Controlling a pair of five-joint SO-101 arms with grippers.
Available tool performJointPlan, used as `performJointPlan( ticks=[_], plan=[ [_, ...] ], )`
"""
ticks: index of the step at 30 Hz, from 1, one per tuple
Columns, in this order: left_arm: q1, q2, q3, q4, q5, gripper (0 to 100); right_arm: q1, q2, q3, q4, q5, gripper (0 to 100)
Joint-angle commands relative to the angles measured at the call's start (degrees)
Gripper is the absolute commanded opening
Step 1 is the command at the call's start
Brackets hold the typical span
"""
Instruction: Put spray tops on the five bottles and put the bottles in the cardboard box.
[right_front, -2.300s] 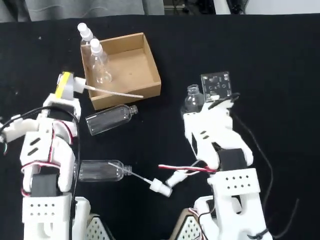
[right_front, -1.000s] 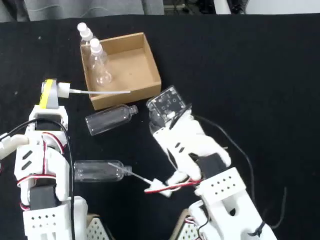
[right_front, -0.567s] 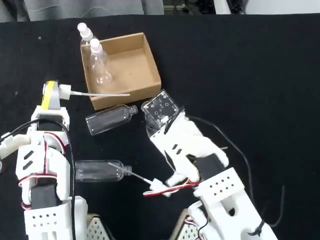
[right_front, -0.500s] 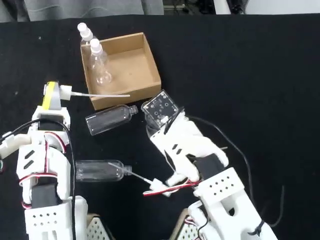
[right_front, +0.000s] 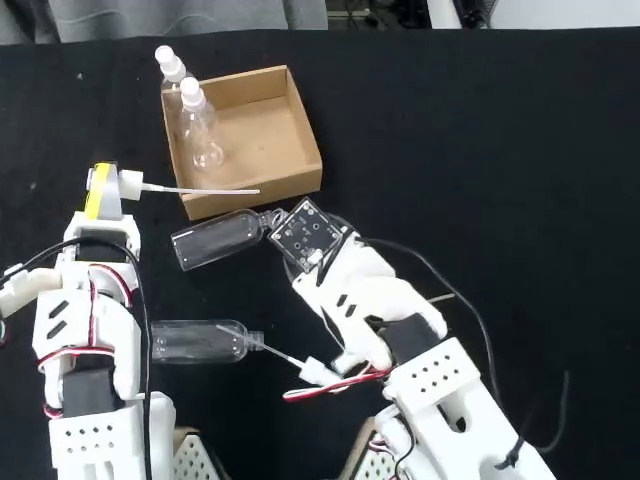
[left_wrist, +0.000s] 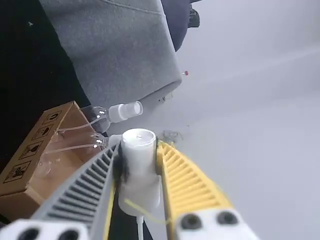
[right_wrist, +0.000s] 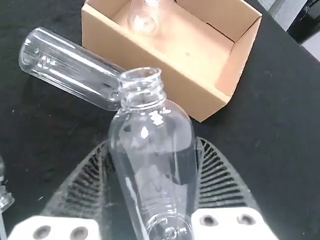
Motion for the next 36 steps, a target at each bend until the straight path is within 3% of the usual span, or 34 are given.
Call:
performJointPlan(
  ticks=[1, 11, 19, 32, 36],
  plan=[
    [-0.1, -0.6, -0.5, -0.9, -1.5, 3, -1.1, -2.2, -0.5, -1.8, 0.4, 8.1],
    [0.8, -0.7, -0.7, -0.6, -3.0, 3, -1.1, -2.2, -0.5, -1.9, 1.5, 8.1],
    [4.7, -0.7, -6.2, 9.8, -6.2, 3, -1.1, -2.2, 0.2, -1.9, 4.0, 8.1],
    [5.1, -0.7, -5.8, 9.8, -6.2, 3, -1.1, -2.2, 0.4, -1.9, 4.0, 8.1],
    [8.2, -0.7, -5.3, 9.7, -7.6, 3, -1.2, -2.2, 0.4, -1.9, 4.0, 8.1]
  ],
)
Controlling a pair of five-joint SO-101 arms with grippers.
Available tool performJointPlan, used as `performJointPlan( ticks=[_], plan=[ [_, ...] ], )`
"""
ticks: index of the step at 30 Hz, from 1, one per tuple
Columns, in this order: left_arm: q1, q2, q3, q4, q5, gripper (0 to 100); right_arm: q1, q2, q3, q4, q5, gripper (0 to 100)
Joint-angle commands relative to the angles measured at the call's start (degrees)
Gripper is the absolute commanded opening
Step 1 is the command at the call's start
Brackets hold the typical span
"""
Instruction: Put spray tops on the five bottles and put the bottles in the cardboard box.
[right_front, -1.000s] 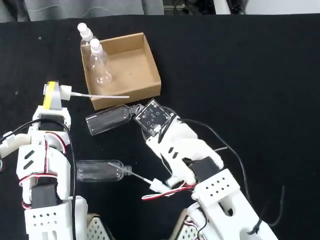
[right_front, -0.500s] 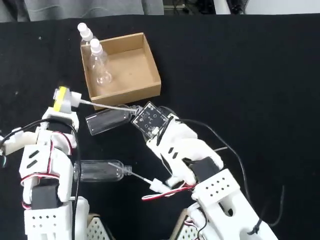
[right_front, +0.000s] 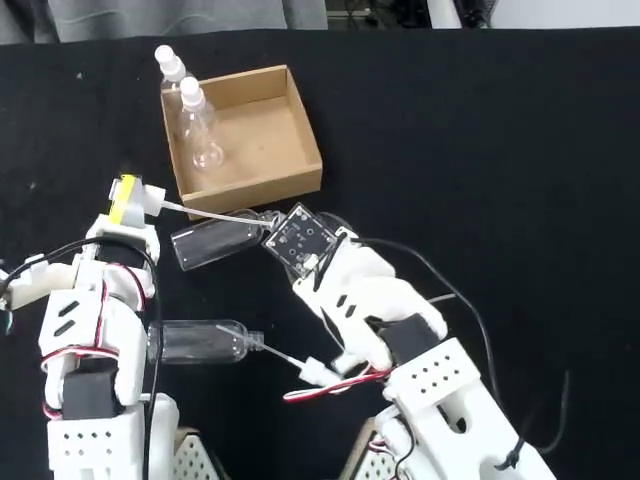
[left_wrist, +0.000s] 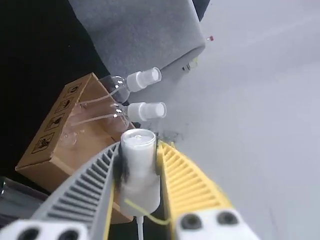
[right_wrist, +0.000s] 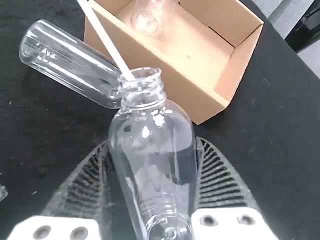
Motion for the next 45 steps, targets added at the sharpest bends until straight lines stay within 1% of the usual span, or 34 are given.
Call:
performJointPlan(
  ticks=[1, 7, 11, 14, 16, 18, 24, 34, 37, 40, 45],
  plan=[
    [3.3, -0.7, -2.1, -0.2, -2.8, 3, -1.1, -2.2, 0.1, -1.8, 0.5, 8.1],
    [4.0, -0.7, 2.1, -6.9, -3.8, 3, -1.1, -2.2, 0.1, -1.8, 0.5, 8.1],
    [4.1, -0.7, 3.4, -9.0, -3.9, 3, -1.1, -2.2, 0.1, -1.8, 0.5, 8.1],
    [4.2, -0.6, 3.6, -9.0, -3.9, 3, -2.5, -2.2, 0.1, -1.8, 0.5, 8.1],
    [5.7, -0.6, 3.7, -8.8, -4.0, 3, -3.8, -2.2, 0.2, -1.7, 0.5, 8.1],
    [7.3, -0.6, 4.4, -8.8, -5.9, 3, -4.3, -2.2, 0.2, -1.7, 0.5, 8.1],
    [10.4, -0.6, 5.5, -8.8, -7.1, 3, -4.2, -2.2, 0.2, -1.7, 0.5, 8.1],
    [10.9, -0.4, 5.5, -8.7, -8.6, 3, -4.2, -2.2, 0.2, -1.7, 0.1, 8.1],
    [13.0, -0.6, 6.5, -8.8, -8.8, 3, -4.2, -2.2, 0.2, -1.7, 0.1, 8.1],
    [15.3, -0.6, 7.2, -9.0, -11.4, 3, -4.2, -2.2, 0.2, -1.7, 0.0, 8.1],
    [17.4, -0.6, 7.4, -8.8, -12.8, 3, -4.2, -2.2, 0.2, -1.7, 0.0, 8.1]
  ],
)
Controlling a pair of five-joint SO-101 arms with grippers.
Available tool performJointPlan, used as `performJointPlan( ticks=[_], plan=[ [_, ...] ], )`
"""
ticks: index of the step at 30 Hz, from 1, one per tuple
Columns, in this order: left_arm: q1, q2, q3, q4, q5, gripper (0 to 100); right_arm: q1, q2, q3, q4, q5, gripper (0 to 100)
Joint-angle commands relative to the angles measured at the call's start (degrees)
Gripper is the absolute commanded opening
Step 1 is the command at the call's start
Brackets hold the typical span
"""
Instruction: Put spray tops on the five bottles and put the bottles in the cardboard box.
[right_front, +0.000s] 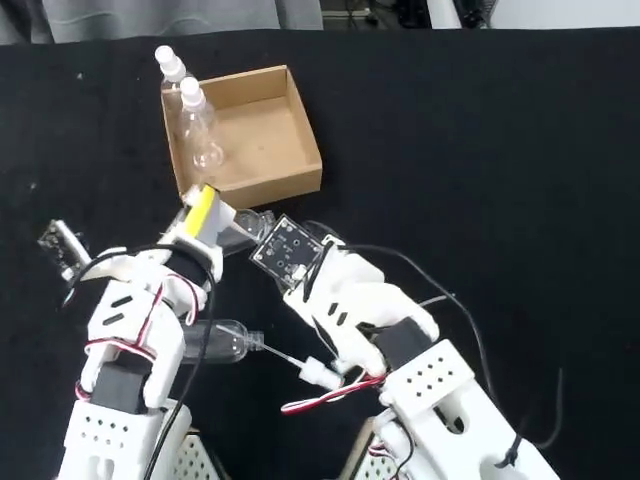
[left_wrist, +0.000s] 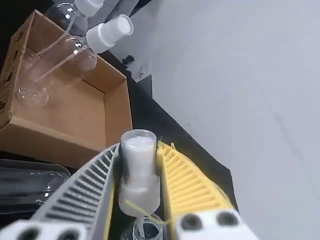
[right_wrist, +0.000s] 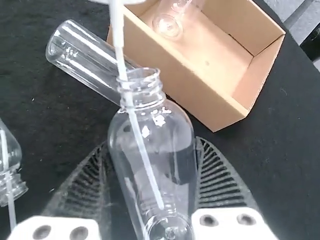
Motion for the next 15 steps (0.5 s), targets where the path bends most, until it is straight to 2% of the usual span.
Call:
performJointPlan(
  ticks=[1, 15],
  plan=[
    [1.8, -0.6, -0.7, -1.0, -1.3, 3, -0.6, -2.2, -0.4, -1.7, -0.1, 8.1],
    [4.7, -0.6, 0.8, -1.3, -3.6, 3, -0.5, -2.2, -0.5, -1.7, -0.2, 8.1]
  ],
)
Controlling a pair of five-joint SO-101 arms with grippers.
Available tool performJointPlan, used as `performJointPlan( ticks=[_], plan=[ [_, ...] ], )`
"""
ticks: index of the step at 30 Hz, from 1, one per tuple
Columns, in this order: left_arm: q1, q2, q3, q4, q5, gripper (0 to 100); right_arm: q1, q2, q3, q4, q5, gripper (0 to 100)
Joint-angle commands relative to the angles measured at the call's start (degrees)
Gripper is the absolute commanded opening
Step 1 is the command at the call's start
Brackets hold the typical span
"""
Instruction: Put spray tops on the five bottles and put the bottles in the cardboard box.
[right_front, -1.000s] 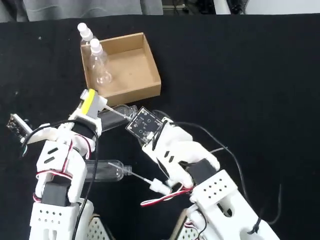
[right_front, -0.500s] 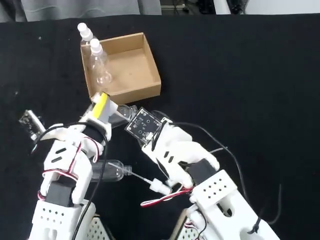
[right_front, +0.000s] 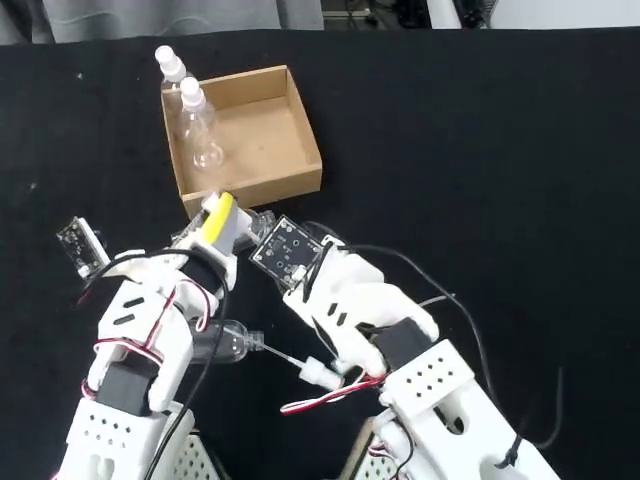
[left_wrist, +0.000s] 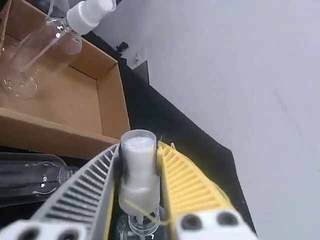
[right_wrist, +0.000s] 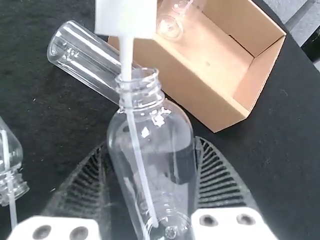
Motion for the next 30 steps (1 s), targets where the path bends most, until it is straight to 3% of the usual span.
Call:
performJointPlan(
  ticks=[1, 27, 30],
  plan=[
    [1.2, -0.6, -0.1, -1.2, -1.1, 3, -0.4, -2.2, -0.6, -1.7, -0.3, 8.1],
    [2.9, -0.1, 0.0, -0.7, -9.9, 3, -0.8, -2.2, -0.7, -1.7, -0.4, 3.9],
    [2.9, -0.4, -0.1, -0.7, -10.0, 6, -0.5, -2.2, -0.8, -1.7, -3.4, 3.9]
  ],
)
